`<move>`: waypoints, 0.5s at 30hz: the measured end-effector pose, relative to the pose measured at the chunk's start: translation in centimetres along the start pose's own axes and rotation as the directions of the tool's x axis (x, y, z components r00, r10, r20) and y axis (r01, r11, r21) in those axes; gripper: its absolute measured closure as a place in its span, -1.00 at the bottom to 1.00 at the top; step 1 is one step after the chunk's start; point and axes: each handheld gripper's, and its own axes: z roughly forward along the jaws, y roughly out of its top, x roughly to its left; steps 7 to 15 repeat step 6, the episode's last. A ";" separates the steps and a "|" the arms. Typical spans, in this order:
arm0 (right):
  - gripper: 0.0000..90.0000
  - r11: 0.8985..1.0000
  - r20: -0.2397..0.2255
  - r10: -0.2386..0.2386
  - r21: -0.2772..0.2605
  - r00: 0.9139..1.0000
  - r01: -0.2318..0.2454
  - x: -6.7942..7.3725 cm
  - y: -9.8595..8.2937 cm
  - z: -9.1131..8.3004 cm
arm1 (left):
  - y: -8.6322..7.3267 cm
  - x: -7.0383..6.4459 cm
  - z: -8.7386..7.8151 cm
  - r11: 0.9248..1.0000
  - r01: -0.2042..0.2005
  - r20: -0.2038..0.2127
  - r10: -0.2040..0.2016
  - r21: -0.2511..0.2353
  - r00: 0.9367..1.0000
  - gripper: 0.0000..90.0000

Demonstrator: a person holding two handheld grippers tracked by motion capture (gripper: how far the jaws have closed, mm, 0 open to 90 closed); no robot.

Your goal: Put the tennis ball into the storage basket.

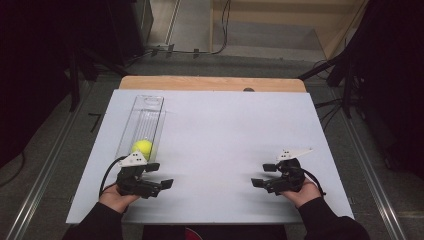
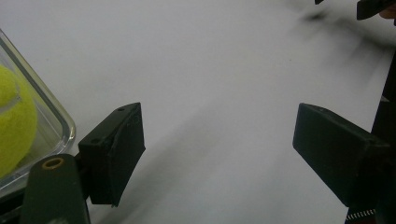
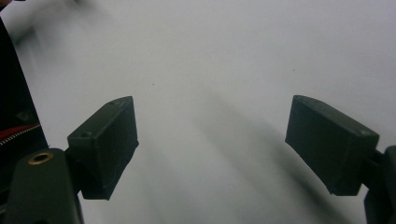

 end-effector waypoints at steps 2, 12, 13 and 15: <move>-0.67 1.000 -0.001 -0.003 0.001 1.000 0.003 0.0 0.0 0.0 | 0.0 0.0 0.0 1.000 0.003 0.004 -0.003 -0.003 1.000 -0.62; -0.67 1.000 0.003 -0.011 0.002 1.000 0.011 0.0 0.0 0.0 | 0.0 0.1 -0.1 1.000 0.005 0.002 -0.005 -0.006 1.000 -0.62; -0.67 1.000 0.003 -0.011 0.002 1.000 0.011 0.0 0.0 0.0 | 0.0 0.1 -0.1 1.000 0.005 0.002 -0.005 -0.006 1.000 -0.62; -0.67 1.000 0.003 -0.011 0.002 1.000 0.011 0.0 0.0 0.0 | 0.0 0.1 -0.1 1.000 0.005 0.002 -0.005 -0.006 1.000 -0.62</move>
